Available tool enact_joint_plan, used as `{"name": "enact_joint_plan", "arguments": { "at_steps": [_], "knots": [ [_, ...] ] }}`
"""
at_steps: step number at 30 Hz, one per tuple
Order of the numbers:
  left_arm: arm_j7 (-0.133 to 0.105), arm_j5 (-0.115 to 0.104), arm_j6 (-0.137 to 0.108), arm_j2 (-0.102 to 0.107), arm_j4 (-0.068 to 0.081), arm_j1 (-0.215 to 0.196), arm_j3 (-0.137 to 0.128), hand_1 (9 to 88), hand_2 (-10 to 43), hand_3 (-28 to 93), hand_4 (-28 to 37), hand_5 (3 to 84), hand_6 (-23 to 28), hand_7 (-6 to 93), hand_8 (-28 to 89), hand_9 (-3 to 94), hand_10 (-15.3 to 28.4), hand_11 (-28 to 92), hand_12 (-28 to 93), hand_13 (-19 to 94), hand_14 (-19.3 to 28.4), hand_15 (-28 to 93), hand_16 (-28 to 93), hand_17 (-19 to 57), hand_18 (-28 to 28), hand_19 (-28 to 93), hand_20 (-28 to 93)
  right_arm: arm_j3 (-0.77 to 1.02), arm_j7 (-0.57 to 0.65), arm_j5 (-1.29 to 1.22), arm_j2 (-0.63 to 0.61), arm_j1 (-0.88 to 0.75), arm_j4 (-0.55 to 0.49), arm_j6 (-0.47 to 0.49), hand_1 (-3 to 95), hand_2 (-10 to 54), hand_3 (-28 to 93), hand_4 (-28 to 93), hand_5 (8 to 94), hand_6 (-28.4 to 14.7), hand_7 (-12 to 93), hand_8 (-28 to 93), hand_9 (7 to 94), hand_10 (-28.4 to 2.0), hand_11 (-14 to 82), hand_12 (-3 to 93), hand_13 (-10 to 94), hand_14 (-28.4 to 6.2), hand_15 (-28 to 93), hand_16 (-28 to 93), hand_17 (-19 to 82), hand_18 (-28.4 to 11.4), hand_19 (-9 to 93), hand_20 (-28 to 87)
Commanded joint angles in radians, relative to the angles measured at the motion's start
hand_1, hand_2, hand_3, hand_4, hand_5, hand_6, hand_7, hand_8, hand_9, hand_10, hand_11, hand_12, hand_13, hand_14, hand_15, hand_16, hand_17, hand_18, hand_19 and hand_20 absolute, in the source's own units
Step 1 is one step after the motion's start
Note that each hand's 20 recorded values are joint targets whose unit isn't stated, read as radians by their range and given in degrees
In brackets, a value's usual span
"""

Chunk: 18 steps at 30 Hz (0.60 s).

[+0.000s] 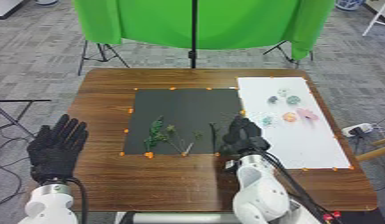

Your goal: Arrange flowers

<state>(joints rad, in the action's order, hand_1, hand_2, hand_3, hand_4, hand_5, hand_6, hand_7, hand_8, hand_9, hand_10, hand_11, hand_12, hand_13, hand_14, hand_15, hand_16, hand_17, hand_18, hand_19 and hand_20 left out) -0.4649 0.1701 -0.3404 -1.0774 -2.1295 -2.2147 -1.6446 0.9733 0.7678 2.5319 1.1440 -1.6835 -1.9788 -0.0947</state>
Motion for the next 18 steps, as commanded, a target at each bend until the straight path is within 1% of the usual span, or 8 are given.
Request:
{"name": "enact_joint_plan", "arguments": {
  "at_steps": [1,3,7,9,13,15,16,18],
  "knots": [
    [0.013,-0.008,0.006,-0.002,0.008,-0.011,0.006,26.5,8.8,80,-28.3,49.0,11.4,8.8,-9,40.3,16.1,19,8,30,16.7,31,-6,-5.5,14.7,35,12,-0.010,0.015,-0.010,0.009,-0.031,0.028,0.014,56.7,-9.5,84,-17,80.9,-0.6,46,16,93.6,-11.1,15.3,40.8,88,-5.0,48,46,53,-25.6,93,54],
    [0.012,-0.010,0.002,-0.002,0.006,-0.013,0.005,26.5,9.0,80,-28.3,48.9,11.3,8.8,-9,40.3,16.2,19,8,30,16.7,31,-6,-5.5,14.7,35,12,-0.013,0.002,0.007,0.015,-0.031,0.038,0.000,56.6,-9.5,82,-19,80.0,-1.0,47,15,93.2,-11.5,13.8,40.4,87,-5.4,49,45,52,-25.6,93,54],
    [0.018,-0.012,0.002,-0.002,0.010,-0.006,0.010,26.5,9.4,80,-28.3,48.9,11.3,8.9,-9,40.2,16.2,19,8,30,16.6,31,-6,-5.5,14.7,35,12,-0.020,0.006,-0.002,0.034,-0.013,0.057,-0.006,56.2,-9.5,80,-22,78.3,-2.2,45,14,91.9,-11.9,10.5,38.3,85,-5.6,48,43,51,-25.4,93,53],
    [0.022,-0.013,0.001,-0.003,0.013,0.001,0.014,26.5,9.5,80,-28.3,49.0,11.3,9.0,-9,40.3,16.2,19,8,30,16.6,31,-6,-5.5,14.6,35,12,-0.022,0.003,0.001,0.040,-0.008,0.066,-0.010,55.9,-9.5,80,-23,78.0,-2.5,44,14,91.4,-12.1,10.1,38.2,85,-5.7,48,43,51,-25.5,93,53],
    [0.023,-0.016,-0.001,-0.001,0.015,0.004,0.017,26.5,9.7,80,-28.3,49.0,11.4,9.0,-9,40.2,16.2,20,9,30,16.6,31,-6,-5.6,14.7,35,12,-0.019,0.004,0.008,0.063,-0.004,0.081,-0.012,55.4,-9.5,79,-24,77.6,-2.8,43,13,91.1,-12.4,9.6,37.3,85,-6.1,48,42,51,-25.5,93,53],
    [0.024,-0.011,0.000,0.000,0.014,0.002,0.018,26.5,9.8,80,-28.3,49.0,11.4,9.1,-9,40.3,16.2,20,9,30,16.7,32,-6,-5.5,14.6,35,12,-0.016,0.006,0.017,0.076,0.000,0.095,-0.017,55.4,-9.5,79,-25,77.5,-3.0,43,13,91.1,-12.5,9.5,37.1,84,-6.5,49,41,51,-25.5,93,53],
    [0.029,-0.009,-0.003,-0.001,0.014,0.005,0.021,26.5,9.8,80,-28.3,49.1,11.5,9.1,-9,40.3,16.2,20,9,30,16.6,32,-6,-5.5,14.6,35,12,-0.012,0.010,0.016,0.076,-0.002,0.094,-0.012,55.2,-9.5,79,-25,77.5,-3.0,43,13,91.1,-12.5,9.5,37.1,84,-6.5,49,41,51,-25.5,93,53],
    [0.031,-0.013,0.003,-0.003,0.016,0.007,0.024,26.6,10.0,80,-28.3,49.1,11.4,9.1,-9,40.3,16.2,20,9,30,16.6,32,-6,-5.5,14.6,35,12,-0.009,0.015,0.025,0.067,-0.005,0.091,-0.012,54.6,-9.5,79,-25,77.4,-3.1,43,13,90.8,-12.6,9.3,36.8,84,-6.7,49,41,51,-25.5,93,53]
  ]
}}
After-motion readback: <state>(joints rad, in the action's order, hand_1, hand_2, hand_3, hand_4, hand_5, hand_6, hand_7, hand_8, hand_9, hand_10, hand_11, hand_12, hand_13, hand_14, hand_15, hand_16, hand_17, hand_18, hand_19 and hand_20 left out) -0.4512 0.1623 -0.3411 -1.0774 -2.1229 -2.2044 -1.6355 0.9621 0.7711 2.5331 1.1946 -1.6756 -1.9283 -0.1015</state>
